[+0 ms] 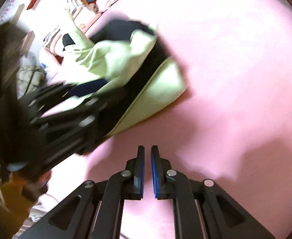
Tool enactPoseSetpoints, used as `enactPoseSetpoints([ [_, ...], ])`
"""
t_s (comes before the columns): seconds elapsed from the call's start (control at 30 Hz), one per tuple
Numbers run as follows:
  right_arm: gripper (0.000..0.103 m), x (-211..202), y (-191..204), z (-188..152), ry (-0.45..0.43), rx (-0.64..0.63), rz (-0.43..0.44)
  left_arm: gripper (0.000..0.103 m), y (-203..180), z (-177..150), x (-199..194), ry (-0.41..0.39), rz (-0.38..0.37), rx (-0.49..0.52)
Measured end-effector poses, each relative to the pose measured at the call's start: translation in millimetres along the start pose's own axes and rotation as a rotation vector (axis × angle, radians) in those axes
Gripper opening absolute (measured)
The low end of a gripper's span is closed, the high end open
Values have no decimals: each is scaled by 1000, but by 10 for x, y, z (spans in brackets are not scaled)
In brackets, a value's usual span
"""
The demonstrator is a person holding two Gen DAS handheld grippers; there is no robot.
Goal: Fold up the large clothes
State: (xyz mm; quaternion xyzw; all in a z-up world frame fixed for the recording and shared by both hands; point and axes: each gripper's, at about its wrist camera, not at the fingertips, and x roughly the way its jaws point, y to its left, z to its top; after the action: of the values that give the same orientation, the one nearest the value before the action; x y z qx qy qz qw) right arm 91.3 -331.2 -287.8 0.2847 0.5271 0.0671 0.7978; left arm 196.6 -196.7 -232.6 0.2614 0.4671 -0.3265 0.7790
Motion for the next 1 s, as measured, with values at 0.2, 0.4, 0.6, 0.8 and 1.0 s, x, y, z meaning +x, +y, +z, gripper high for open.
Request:
enactPoseSetpoints([
  [0.2, 26, -214, 55, 363, -48, -74, -74, 60, 369, -98, -736, -165, -36, -240],
  [0.4, 44, -366, 459, 924, -166, -275, -44, 64, 1025, -481, -849, -168, 88, -531],
  [0.6, 44, 226, 647, 1356, -39, -474, -70, 64, 1640, -1302, -333, -73, -9, -1004],
  [0.8, 12, 559, 653, 1258, 109, -541, -39, 64, 1734, -1633, -53, -92, -113, -1191],
  [1.0, 2, 170, 548, 1086, -11, -352, 35, 64, 1676, -1481, -140, -95, -98, -1097],
])
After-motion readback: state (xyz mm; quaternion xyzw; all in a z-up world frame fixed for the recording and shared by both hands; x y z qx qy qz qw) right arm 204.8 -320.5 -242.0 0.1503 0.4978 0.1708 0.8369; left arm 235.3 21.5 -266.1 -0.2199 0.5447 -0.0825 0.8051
